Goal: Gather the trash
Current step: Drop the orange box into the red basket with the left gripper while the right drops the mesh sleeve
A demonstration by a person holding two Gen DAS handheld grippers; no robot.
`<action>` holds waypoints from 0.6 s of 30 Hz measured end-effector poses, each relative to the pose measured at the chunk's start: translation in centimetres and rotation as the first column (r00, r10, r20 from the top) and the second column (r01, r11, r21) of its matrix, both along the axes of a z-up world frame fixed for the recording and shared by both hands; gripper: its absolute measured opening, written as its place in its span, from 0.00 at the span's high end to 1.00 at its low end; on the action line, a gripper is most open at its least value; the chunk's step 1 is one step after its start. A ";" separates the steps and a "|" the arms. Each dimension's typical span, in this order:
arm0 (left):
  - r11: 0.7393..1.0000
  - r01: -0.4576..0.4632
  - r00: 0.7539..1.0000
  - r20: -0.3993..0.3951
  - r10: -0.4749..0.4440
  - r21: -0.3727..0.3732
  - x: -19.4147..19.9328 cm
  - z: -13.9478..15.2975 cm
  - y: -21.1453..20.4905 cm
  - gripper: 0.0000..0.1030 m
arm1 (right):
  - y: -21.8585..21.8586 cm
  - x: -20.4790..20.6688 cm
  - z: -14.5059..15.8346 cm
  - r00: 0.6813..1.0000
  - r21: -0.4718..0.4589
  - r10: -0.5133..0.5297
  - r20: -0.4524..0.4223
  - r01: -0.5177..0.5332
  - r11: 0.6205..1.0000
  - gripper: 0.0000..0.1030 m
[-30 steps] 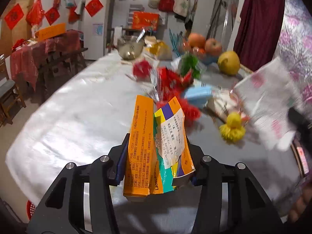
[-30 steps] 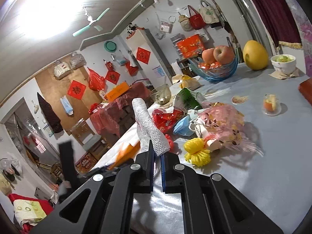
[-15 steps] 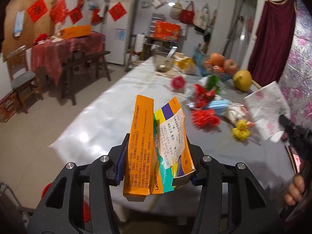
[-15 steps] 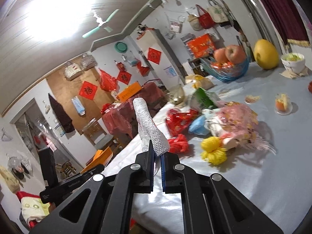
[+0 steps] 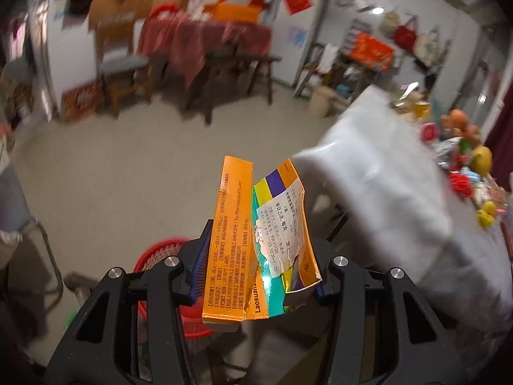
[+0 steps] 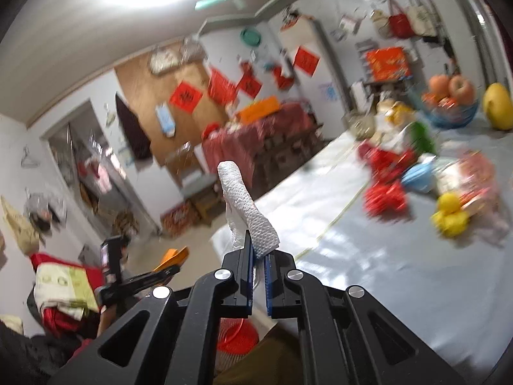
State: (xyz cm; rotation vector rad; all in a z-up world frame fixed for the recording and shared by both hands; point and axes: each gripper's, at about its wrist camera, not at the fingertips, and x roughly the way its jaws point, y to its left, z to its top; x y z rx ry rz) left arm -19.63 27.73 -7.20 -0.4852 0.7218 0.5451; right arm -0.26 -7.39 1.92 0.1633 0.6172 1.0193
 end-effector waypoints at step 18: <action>0.911 -0.407 0.898 -0.209 0.388 -0.059 -5.4 -6.6 8.9 0.10 | 18.3 -5.1 -7.3 0.952 -0.267 0.252 -0.174 -0.292 0.918 0.93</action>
